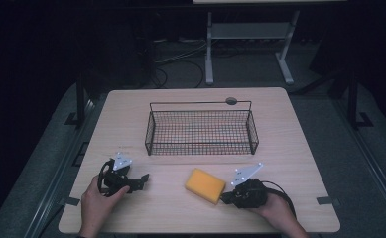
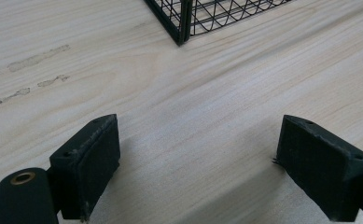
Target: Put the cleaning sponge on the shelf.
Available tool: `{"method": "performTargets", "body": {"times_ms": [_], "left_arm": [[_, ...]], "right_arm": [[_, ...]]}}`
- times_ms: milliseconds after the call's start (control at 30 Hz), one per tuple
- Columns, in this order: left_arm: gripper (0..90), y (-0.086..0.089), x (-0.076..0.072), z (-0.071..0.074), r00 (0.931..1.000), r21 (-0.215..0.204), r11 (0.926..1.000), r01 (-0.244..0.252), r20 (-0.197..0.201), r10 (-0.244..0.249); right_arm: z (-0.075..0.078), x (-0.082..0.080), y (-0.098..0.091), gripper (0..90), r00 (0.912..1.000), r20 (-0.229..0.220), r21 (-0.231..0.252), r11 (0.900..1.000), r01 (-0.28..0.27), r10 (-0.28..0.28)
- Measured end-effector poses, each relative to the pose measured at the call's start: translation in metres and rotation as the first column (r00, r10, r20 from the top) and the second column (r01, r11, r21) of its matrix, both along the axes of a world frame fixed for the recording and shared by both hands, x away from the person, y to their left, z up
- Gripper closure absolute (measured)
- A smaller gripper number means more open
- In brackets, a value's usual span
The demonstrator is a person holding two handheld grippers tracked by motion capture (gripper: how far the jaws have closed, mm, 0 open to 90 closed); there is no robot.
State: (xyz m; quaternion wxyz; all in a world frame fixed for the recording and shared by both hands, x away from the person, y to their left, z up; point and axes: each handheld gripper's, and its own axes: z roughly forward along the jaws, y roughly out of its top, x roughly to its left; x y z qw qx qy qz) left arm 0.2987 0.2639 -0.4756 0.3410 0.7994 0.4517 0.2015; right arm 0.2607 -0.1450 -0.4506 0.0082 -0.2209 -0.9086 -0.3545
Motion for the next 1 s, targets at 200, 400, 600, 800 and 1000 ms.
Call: {"method": "performTargets", "body": {"times_ms": [200,400,600,800,1000], "left_arm": [[12.5,0.000,0.000,0.000,1.0000,0.000,1.0000,0.000,0.000,0.000],[12.5,0.000,0.000,0.000,1.0000,0.000,1.0000,0.000,0.000,0.000],[12.5,0.000,0.000,0.000,1.0000,0.001,1.0000,0.001,0.000,-0.001],[12.5,0.000,0.000,0.000,1.0000,0.000,1.0000,0.002,0.000,-0.002],[12.6,0.000,0.000,0.000,1.0000,0.000,1.0000,0.001,0.000,-0.001]], "right_arm": [[0.006,0.005,-0.012,65.6,0.9982,-0.015,-0.009,0.9983,0.058,-0.058],[0.007,0.009,-0.013,46.1,0.9949,-0.043,-0.054,0.9946,0.089,-0.091],[0.013,0.013,-0.012,28.6,0.9922,-0.033,-0.080,0.9899,0.117,-0.120],[0.016,0.017,-0.009,15.5,0.9910,-0.019,-0.112,0.9852,0.129,-0.132],[0.021,0.020,-0.001,12.1,0.9913,0.009,-0.135,0.9821,0.131,-0.131]]}}
